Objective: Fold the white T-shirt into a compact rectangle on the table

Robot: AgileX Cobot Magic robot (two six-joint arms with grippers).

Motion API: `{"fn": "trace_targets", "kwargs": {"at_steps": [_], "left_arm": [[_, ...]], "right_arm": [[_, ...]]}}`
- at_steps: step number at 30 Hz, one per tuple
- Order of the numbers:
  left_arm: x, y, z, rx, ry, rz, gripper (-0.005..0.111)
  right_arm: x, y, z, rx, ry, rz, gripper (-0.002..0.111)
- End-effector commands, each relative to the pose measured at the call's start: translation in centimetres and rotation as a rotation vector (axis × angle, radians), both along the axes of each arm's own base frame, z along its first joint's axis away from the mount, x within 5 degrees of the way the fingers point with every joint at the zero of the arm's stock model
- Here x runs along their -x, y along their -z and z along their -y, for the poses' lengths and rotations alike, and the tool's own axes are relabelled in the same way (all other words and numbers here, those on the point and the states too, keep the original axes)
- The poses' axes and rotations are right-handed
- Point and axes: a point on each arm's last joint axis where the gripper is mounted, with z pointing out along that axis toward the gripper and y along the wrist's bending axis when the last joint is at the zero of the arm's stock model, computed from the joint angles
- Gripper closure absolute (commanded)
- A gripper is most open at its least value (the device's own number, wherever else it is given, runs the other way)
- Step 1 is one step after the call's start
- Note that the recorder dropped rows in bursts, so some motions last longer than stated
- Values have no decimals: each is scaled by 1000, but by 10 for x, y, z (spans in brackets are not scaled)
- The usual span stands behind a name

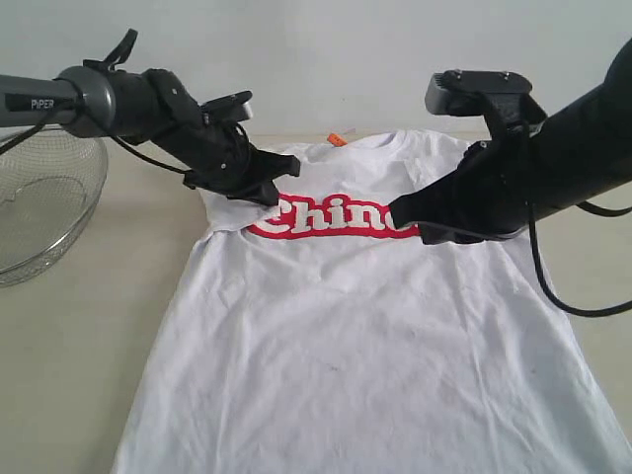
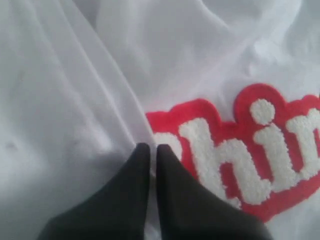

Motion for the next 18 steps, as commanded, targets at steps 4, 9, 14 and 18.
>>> {"fn": "trace_targets", "kwargs": {"at_steps": [4, 9, 14, 18], "left_arm": [[5, -3, 12, -12, 42, 5, 102], [8, -7, 7, -99, 78, -11, 102], [6, -39, -4, -115, 41, 44, 102], [5, -57, -17, -111, 18, 61, 102]], "right_arm": [[0, -3, 3, 8, 0, 28, 108], [0, -3, 3, 8, 0, 30, 108], [-1, -4, 3, 8, 7, 45, 108], [-1, -4, 3, 9, 5, 46, 108]]}}
